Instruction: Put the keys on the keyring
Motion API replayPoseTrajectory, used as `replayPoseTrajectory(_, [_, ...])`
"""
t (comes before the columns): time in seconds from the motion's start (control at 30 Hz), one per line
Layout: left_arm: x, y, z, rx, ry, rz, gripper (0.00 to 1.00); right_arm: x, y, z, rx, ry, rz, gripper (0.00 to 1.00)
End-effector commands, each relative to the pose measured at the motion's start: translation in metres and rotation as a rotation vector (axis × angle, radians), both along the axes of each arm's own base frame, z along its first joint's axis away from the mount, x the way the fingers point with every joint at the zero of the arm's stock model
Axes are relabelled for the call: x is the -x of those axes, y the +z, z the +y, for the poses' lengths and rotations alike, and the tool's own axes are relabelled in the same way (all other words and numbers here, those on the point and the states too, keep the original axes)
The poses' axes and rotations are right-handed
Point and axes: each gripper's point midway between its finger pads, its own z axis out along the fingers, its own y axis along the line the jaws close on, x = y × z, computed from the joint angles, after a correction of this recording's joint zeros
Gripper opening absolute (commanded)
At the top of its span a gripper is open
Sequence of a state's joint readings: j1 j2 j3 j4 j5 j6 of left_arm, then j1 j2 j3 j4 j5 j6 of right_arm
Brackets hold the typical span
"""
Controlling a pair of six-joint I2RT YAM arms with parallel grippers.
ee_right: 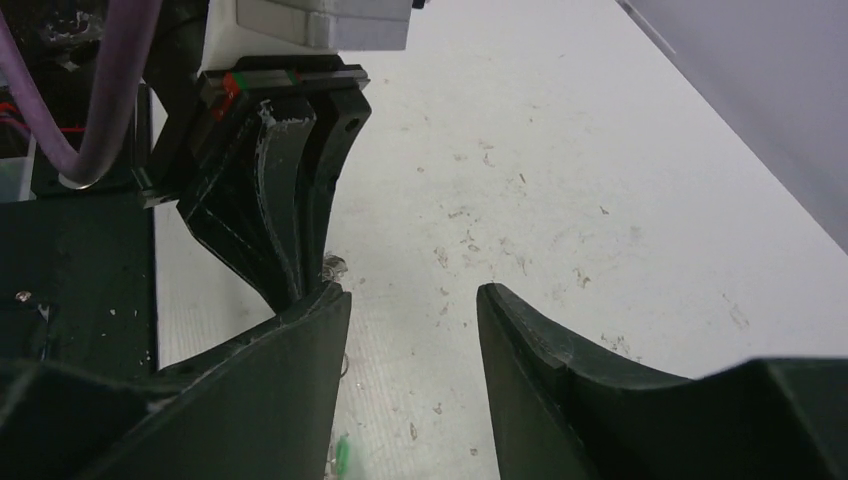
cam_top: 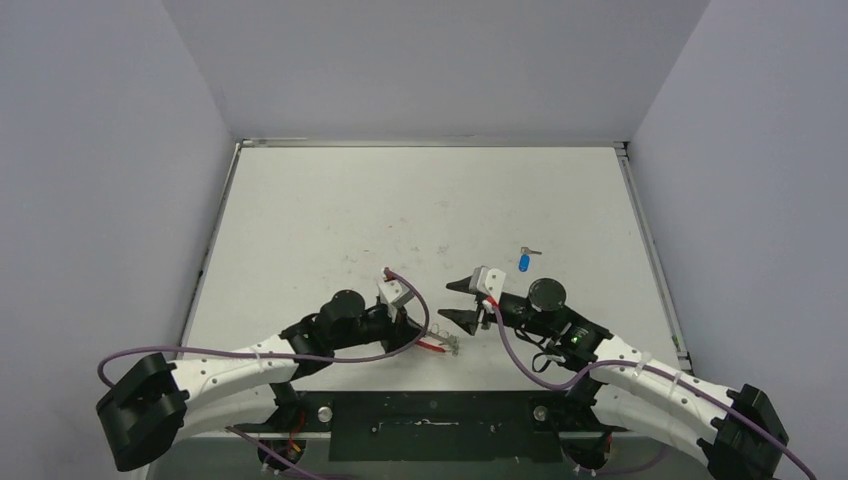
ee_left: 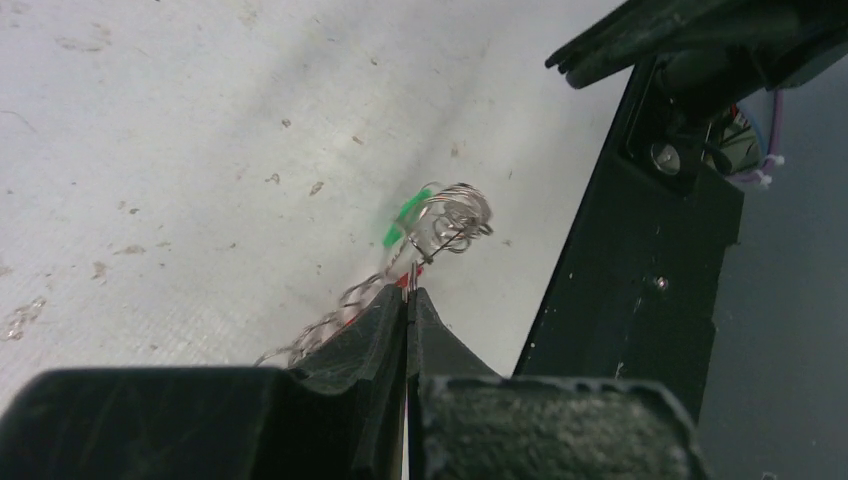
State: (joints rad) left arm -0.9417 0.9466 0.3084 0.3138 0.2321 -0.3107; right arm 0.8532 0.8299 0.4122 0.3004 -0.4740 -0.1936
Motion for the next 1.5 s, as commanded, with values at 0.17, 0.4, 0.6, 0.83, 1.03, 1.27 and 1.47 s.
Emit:
replayPoseTrajectory(0.17, [0.013,0.002,-0.024,0.005,-0.199,-0.129,0.00,0.010,-0.007,0.003,-0.014,0.104,0.014,0.19])
replayPoseTrajectory(0.4, [0.012,0.011,-0.012,0.015,-0.167,-0.201,0.00,0.017,-0.022,0.012,0.037,0.191,0.004,0.23])
replayPoseTrajectory(0.6, [0.016,0.020,-0.007,0.004,-0.200,-0.282,0.00,0.006,-0.030,0.013,0.065,0.149,0.012,0.33])
replayPoseTrajectory(0.83, [0.020,0.015,-0.005,-0.035,-0.231,-0.278,0.00,-0.004,-0.038,0.021,0.079,0.134,0.031,0.36])
replayPoseTrajectory(1.03, [0.020,0.013,-0.005,-0.043,-0.228,-0.276,0.00,0.002,-0.051,0.036,0.111,0.183,0.055,0.40])
replayPoseTrajectory(1.27, [0.018,0.014,-0.003,-0.044,-0.211,-0.284,0.00,0.015,-0.050,0.040,0.135,0.228,0.030,0.41])
replayPoseTrajectory(1.47, [0.016,0.018,-0.002,-0.037,-0.194,-0.297,0.00,0.030,-0.052,0.043,0.179,0.312,0.003,0.41])
